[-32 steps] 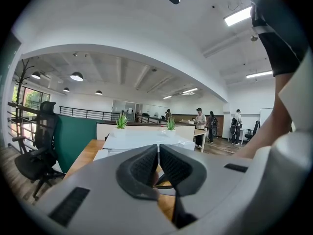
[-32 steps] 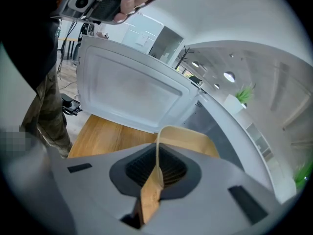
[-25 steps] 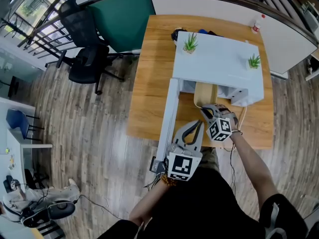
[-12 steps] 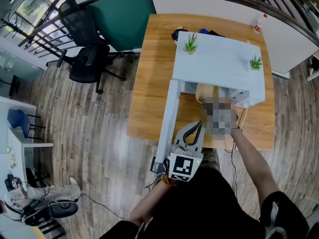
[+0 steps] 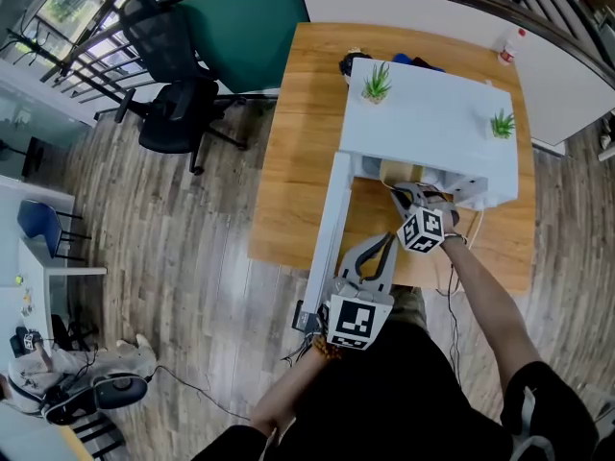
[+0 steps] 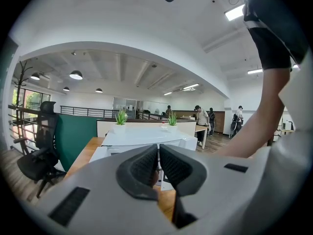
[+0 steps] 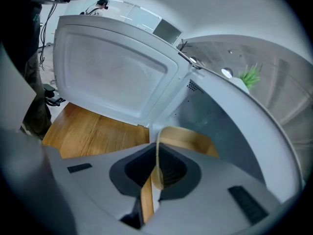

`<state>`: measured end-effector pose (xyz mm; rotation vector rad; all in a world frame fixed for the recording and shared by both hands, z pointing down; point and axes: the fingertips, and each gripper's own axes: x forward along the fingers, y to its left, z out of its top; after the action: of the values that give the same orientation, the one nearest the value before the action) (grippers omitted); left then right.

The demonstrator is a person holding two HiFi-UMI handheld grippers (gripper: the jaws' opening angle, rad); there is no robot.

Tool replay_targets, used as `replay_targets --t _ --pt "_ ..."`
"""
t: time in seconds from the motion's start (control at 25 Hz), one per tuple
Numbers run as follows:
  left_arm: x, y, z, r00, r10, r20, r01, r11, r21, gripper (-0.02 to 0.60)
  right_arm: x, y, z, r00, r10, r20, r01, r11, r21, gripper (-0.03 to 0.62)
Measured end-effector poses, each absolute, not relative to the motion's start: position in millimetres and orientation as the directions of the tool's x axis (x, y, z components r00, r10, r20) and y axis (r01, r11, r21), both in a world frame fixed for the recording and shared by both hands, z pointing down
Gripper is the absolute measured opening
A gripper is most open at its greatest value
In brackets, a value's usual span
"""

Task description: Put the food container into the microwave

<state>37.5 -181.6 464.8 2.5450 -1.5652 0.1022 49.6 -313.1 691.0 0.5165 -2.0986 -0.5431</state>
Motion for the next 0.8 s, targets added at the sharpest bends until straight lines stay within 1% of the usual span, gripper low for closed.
replay_targets --t 0.28,0.8 --pt "36 -182 468 0.447 -0.882 0.148 -0.894 -0.438 0.091 0.032 50 -327 698 -0.496 -0.572 0.653 -0.158 0.799 0.580 0.023" --pt "51 -182 470 0.475 -0.867 0.153 -0.880 -0.468 0.079 0.031 61 -348 722 -0.436 -0.601 0.670 -0.222 0.793 0.567 0.025"
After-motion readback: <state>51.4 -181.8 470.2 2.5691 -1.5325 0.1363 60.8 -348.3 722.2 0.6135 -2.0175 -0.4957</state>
